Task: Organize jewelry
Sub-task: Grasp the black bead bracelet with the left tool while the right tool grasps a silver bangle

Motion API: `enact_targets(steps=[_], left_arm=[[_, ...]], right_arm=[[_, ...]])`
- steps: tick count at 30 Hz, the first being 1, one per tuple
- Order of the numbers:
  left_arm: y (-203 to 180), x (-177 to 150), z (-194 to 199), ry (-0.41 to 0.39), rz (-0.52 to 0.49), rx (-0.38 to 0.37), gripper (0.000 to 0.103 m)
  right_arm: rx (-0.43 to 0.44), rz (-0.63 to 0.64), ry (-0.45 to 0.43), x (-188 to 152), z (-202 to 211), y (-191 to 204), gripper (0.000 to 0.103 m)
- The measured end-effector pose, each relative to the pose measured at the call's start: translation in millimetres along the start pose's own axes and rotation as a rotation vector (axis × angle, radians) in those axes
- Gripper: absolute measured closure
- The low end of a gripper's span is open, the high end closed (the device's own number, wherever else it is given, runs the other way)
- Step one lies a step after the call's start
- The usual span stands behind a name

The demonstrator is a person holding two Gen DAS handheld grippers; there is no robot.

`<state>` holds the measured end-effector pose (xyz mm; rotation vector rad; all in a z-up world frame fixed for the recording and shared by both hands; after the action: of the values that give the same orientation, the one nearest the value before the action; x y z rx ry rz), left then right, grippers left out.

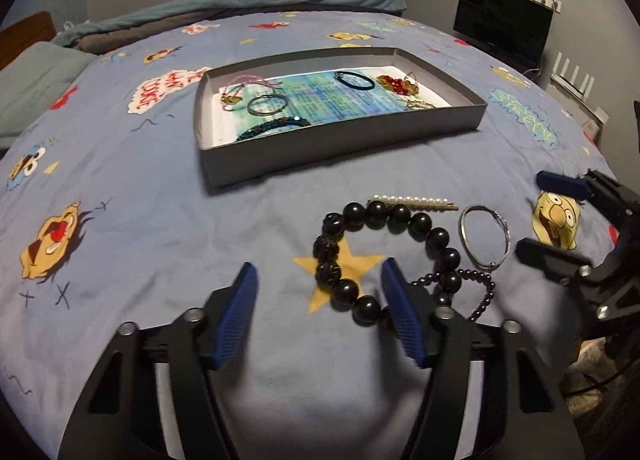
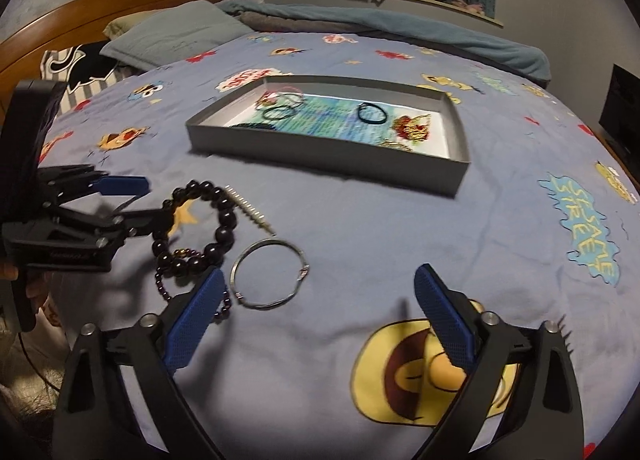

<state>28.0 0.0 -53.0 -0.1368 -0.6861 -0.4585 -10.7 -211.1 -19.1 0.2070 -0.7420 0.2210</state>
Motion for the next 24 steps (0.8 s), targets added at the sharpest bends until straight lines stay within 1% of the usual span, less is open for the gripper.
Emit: enact_targets(steps=[5, 7, 11, 16, 18, 21, 23, 24], left_arm=[[-5.3, 4.2, -2.4, 0.004, -0.017, -0.011, 0.049], [-6.6, 5.4, -4.7, 0.011, -0.022, -0.008, 0.051], [-5.9, 5.4, -9.3, 0.026, -0.022, -0.008, 0.055], [-4.6, 3.7, -14.1, 0.036, -0.025, -0.005, 0.064], [-3.0, 3.4, -18.5, 0.044, -0.027, 0.001, 0.067], [2.1, 2.0, -24.1, 0.041, -0.004, -0.012, 0.070], [3.9, 1.5, -25.5, 0.037, 0.006, -0.016, 0.072], [3.3, 1.3, -25.1, 0.035, 0.000, -0.010, 0.075]], right_arm=[[0.023, -0.006, 0.014, -1.0, -7.6, 7.3, 0.025], [0.027, 0.002, 0.026, -2.0, -11.2, 11.1, 0.031], [0.022, 0.012, 0.036, -3.8, -17.5, 15.7, 0.033], [0.000, 0.026, 0.041, -5.9, -26.1, 18.6, 0.040], [-0.005, 0.030, 0.043, -6.5, -28.0, 19.3, 0.041], [-0.004, 0.019, 0.041, -6.3, -29.6, 18.3, 0.042], [-0.008, 0.022, 0.034, -6.1, -29.3, 18.0, 0.047], [-0.013, 0.019, 0.028, -5.9, -28.6, 16.1, 0.052]])
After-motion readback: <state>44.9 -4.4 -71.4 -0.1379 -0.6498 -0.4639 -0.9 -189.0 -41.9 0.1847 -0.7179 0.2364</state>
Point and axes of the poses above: each gripper's, at about its wrist camera, not at the fingertips, and z roughly against the way its jaws point, y to its left, x to its top, the point moved 1 cm from there along -z, roughly the way its jaws point, and after that the axes turned 8 degrees about -z, right-handed, at the moved point
